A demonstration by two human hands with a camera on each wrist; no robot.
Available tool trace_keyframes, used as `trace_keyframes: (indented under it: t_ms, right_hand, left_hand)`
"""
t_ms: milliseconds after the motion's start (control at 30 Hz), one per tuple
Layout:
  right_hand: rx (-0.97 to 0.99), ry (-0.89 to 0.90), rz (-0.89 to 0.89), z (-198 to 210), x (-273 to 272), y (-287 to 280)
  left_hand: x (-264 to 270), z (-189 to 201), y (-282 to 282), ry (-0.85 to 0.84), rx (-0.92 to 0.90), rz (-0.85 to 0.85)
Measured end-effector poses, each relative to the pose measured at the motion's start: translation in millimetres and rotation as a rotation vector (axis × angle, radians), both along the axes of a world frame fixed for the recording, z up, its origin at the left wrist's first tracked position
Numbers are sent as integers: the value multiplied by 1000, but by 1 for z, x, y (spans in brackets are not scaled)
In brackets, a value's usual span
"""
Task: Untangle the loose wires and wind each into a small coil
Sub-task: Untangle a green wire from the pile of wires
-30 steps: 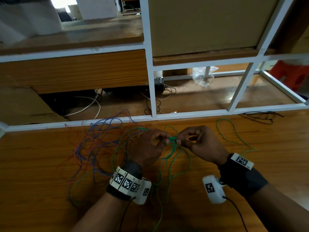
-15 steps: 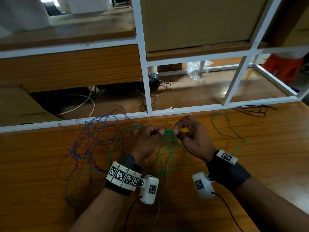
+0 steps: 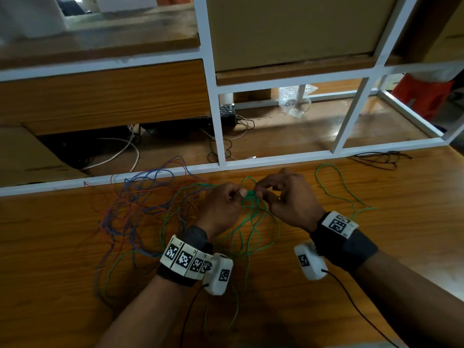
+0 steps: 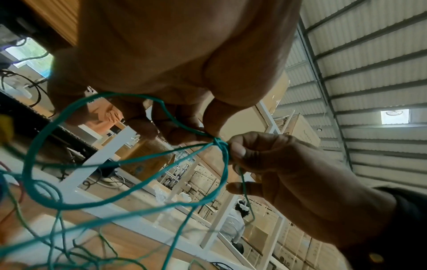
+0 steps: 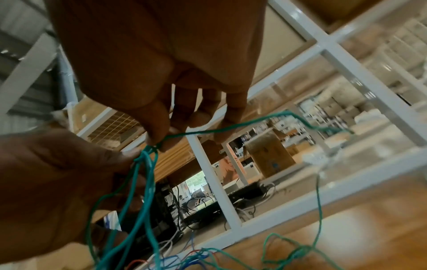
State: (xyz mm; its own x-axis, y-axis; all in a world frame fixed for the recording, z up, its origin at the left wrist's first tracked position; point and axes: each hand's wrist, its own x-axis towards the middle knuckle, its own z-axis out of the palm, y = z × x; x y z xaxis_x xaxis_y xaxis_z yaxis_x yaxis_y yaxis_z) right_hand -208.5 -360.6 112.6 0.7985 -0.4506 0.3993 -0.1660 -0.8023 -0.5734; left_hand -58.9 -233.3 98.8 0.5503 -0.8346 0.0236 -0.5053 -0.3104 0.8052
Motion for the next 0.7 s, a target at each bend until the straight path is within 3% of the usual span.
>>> trace_keyframes:
  t_ms: [133,200,400,533,633,700]
  right_hand:
    - [191,-55,-160,-5,-5,-10]
    - [207,-66,-178,-3,-13,-19]
    - [73,-22,58,9,9,4]
    - [30,-11,81,2,17,10]
    - [210,-5,25,0,16,5]
    - [421,-52,-36,-1,13,2]
  left_hand:
    - [12,-8,5,112,-70,143]
    - [23,-11,10,178,-117,126]
    - [22,-8,6,206,-119,-2]
    - [16,-2,8,217,-96,-5]
    - [17,0,12,280,-220,107]
    - [23,1,18,162,-421,300]
